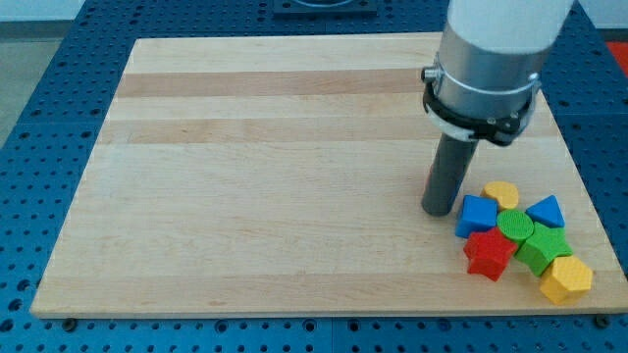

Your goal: Nudge the top left of the blue cube

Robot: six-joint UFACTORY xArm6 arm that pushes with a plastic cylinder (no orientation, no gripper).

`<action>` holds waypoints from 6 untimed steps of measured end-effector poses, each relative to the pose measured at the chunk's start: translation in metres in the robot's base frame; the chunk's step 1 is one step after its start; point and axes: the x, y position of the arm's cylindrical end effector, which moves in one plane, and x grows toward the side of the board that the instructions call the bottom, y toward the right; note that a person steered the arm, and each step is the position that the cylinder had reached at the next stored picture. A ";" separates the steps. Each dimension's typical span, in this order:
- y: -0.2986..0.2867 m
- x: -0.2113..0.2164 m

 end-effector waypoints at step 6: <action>0.011 -0.002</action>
